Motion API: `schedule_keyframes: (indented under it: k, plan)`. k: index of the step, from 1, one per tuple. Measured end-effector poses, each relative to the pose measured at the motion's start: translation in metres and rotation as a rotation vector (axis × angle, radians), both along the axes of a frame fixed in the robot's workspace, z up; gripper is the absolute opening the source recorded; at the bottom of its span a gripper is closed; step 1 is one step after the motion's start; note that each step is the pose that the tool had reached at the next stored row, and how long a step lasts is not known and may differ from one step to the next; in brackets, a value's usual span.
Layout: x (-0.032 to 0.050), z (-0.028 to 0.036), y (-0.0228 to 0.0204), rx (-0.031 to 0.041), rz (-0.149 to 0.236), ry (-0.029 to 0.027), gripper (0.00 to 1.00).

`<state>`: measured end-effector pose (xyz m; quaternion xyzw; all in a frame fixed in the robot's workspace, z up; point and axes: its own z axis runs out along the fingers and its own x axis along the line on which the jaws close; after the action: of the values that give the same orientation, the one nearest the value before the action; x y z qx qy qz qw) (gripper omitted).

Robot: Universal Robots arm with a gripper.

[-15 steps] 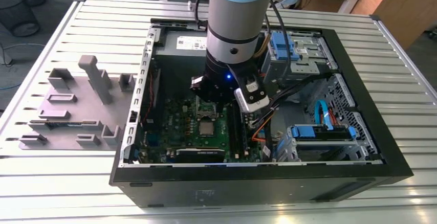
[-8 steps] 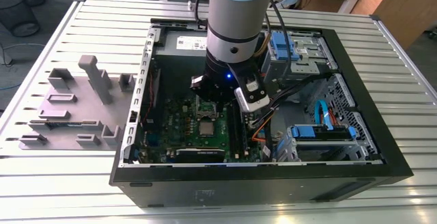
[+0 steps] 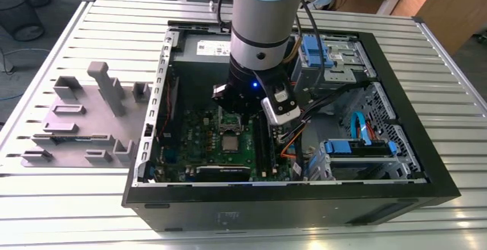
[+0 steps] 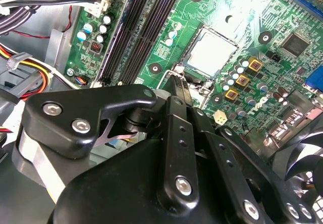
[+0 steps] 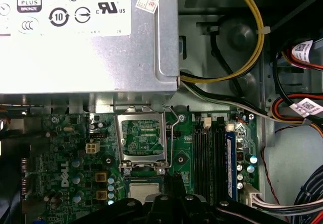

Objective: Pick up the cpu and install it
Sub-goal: 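Close the cpu cover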

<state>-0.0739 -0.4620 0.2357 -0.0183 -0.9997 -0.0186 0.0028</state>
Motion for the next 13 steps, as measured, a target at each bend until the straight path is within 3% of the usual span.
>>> schedule_keyframes:
  k: [3,4,5,6,8,13]
  plan:
    - [0.0,0.0018,0.0,0.0,0.0,0.0,0.11]
    - [0.0005,0.0017,0.0027,0.0032,0.001,0.0,0.11]
    - [0.0023,0.0008,0.0105,0.0142,0.005,0.0,0.11]
    - [0.0024,0.0008,0.0107,0.0145,0.005,0.0,0.11]
    - [0.0033,0.0003,0.0149,0.0205,0.008,0.0,0.11]
    - [0.0035,0.0003,0.0157,0.0215,0.008,0.0,0.11]
